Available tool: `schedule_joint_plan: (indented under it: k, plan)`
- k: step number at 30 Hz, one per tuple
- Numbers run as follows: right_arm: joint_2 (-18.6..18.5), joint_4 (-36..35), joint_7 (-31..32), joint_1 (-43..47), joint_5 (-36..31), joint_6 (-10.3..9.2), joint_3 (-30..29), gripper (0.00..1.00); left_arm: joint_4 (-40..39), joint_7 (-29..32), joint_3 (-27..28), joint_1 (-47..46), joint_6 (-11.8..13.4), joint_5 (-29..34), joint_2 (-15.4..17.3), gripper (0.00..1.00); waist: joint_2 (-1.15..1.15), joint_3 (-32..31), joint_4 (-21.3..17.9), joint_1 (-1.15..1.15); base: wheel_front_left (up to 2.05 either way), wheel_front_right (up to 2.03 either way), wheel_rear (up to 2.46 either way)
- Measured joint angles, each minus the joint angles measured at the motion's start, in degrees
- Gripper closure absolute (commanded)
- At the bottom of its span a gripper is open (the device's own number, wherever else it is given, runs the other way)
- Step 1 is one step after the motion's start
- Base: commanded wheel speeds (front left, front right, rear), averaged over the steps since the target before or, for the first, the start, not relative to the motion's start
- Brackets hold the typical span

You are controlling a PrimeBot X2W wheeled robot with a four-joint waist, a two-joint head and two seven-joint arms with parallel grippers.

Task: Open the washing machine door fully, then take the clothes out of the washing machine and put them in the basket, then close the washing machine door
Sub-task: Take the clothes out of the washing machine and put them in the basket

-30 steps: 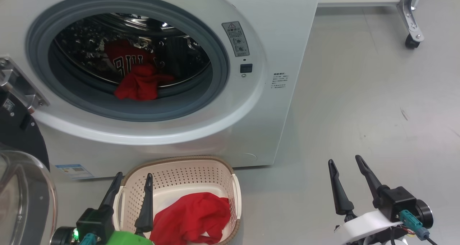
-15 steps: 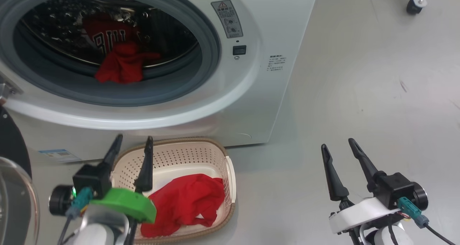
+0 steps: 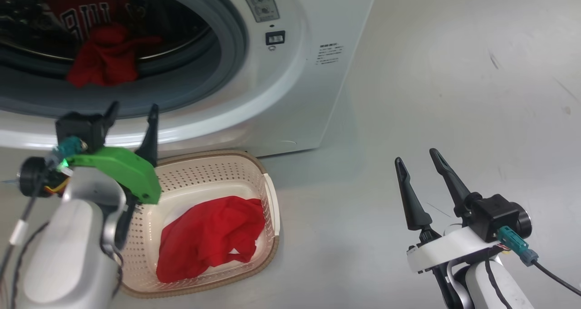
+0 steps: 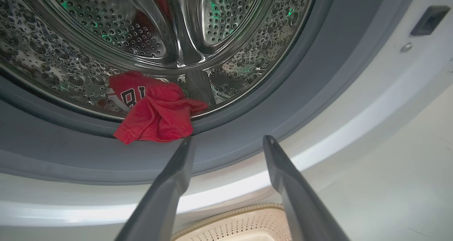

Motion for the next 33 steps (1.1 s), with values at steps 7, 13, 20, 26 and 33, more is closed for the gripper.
schedule_joint_plan:
  k: [7, 13, 20, 26, 33]
  plan:
    - [0.08, 1.45, -0.32, -2.34, 0.40, 0.48, 1.08, 0.00, 6.62, 6.76, 2.00, -7.55, -0.20, -0.63, 3.64, 0.00, 0.00, 2.21, -3.11, 0.00, 0.00, 0.00, 0.00]
    - [0.13, 2.23, -0.63, -3.21, 0.91, 0.98, 1.68, 0.00, 10.40, 10.92, 3.41, -12.32, -0.33, -0.88, 5.67, 0.00, 0.00, 3.32, -5.37, 0.00, 0.00, 0.00, 0.00]
    - [0.38, 3.21, -0.85, -3.96, 1.57, 1.00, 2.77, 0.00, 14.18, 15.86, 5.26, -17.66, -0.26, -0.87, 9.69, 0.00, 0.00, 4.98, -8.20, 0.00, 0.00, 0.00, 0.00]
    - [0.43, 3.58, -1.24, -4.93, 2.94, 1.07, 3.39, 0.00, 16.12, 19.09, 6.65, -21.08, -0.24, -0.88, 12.56, 0.00, 0.00, 6.98, -10.38, 0.00, 0.00, 0.00, 0.00]
    - [0.53, 4.03, -1.26, -6.23, 3.88, 1.07, 3.69, 0.00, 17.86, 21.30, 7.48, -24.15, -0.22, -1.45, 13.65, 0.00, 0.00, 9.45, -12.47, 0.00, 0.00, 0.00, 0.00]
